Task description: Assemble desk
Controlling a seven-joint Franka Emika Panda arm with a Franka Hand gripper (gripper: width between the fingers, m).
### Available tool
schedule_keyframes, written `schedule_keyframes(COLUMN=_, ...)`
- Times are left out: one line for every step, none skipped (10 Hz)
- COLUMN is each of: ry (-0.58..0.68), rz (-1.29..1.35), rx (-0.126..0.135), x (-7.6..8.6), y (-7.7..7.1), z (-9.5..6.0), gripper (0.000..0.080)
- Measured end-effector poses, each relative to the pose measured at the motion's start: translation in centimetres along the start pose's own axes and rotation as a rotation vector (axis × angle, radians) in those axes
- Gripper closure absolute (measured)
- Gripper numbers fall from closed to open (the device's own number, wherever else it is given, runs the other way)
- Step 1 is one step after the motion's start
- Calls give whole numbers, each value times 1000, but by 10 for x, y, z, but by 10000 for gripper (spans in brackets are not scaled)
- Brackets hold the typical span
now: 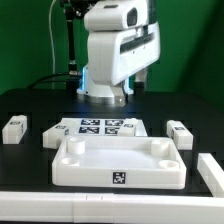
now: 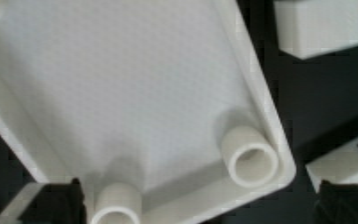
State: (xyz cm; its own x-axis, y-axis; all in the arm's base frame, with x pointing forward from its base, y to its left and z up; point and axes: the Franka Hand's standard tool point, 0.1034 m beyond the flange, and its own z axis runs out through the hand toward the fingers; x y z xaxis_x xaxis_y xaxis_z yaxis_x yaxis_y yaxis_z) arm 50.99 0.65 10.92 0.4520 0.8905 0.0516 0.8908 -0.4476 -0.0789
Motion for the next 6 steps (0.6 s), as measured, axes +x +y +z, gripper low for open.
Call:
schedule_keyframes(ry=-6, rz=2, rx=7, x=-3, y=3, z=5, gripper=150)
schedule_keyframes(ry=-5, rz=9, rx=6, x=-2, y=3, z=4, gripper=150)
schedule_keyframes(ry=-5, rz=9, rx=6, x=-2, y=3, z=5, gripper=150)
schedule_keyframes(ry=-6, rz=10, rx=8, x=-3, y=2, z=5, gripper=150)
schedule_keyframes(ry=0, rz=-54, rx=-9, x=-4, y=5, z=7, gripper=150)
schedule_keyframes(ry=14, rz=-283, rx=-79, x=-17, y=12, z=13, gripper=150)
